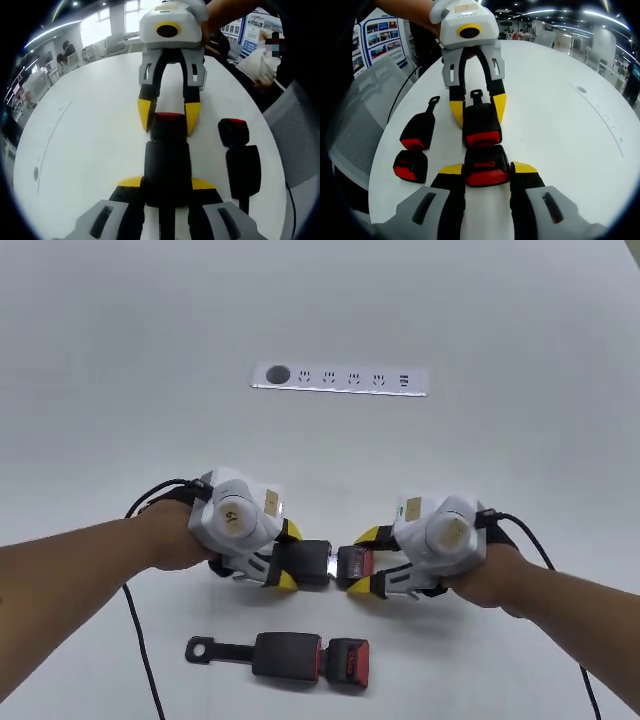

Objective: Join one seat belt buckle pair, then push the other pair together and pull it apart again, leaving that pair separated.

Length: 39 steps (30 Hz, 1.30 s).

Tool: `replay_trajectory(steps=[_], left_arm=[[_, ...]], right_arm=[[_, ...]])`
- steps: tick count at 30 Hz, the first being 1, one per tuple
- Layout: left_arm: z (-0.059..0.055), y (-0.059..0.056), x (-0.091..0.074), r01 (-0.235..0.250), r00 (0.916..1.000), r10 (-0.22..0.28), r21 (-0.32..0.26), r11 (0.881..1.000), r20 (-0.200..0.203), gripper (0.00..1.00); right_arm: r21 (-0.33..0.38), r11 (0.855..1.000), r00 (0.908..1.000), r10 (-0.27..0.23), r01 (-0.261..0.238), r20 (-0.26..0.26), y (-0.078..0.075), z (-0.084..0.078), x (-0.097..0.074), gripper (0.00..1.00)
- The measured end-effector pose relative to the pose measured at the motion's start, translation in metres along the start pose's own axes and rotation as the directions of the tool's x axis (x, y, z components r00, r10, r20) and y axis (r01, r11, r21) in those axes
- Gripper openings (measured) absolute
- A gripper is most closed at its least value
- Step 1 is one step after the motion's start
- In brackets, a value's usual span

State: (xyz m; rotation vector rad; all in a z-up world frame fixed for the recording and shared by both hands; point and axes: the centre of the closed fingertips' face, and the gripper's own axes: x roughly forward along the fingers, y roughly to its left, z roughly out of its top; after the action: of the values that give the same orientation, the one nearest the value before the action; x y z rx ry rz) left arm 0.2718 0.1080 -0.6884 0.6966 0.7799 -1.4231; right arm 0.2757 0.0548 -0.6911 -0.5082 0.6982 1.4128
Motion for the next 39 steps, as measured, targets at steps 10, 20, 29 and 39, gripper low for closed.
replay_trajectory(steps=[10, 20, 29, 39], left_arm=[[-0.001, 0.000, 0.001, -0.002, 1.0000, 0.002, 0.010, 1.000, -0.006, 0.33], [-0.003, 0.001, 0.000, -0.008, 0.9999, 0.009, 0.006, 1.000, -0.012, 0.33], [-0.004, -0.001, -0.003, 0.000, 0.9999, 0.001, 0.013, 1.000, -0.011, 0.33], [-0.001, -0.002, -0.004, -0.001, 0.9999, 0.001, 0.006, 1.000, -0.016, 0.33]], right_arm=[[-0.015, 1.000, 0.9999, -0.006, 0.006, -0.008, 0.002, 0.000, -0.002, 0.32], [-0.023, 1.000, 0.9998, -0.007, 0.006, -0.019, 0.001, -0.001, -0.003, 0.32], [-0.031, 1.000, 0.9997, -0.008, 0.007, -0.025, 0.001, -0.010, -0.010, 0.32], [-0.037, 0.999, 0.9995, -0.011, 0.010, -0.028, 0.003, -0.017, -0.014, 0.32]])
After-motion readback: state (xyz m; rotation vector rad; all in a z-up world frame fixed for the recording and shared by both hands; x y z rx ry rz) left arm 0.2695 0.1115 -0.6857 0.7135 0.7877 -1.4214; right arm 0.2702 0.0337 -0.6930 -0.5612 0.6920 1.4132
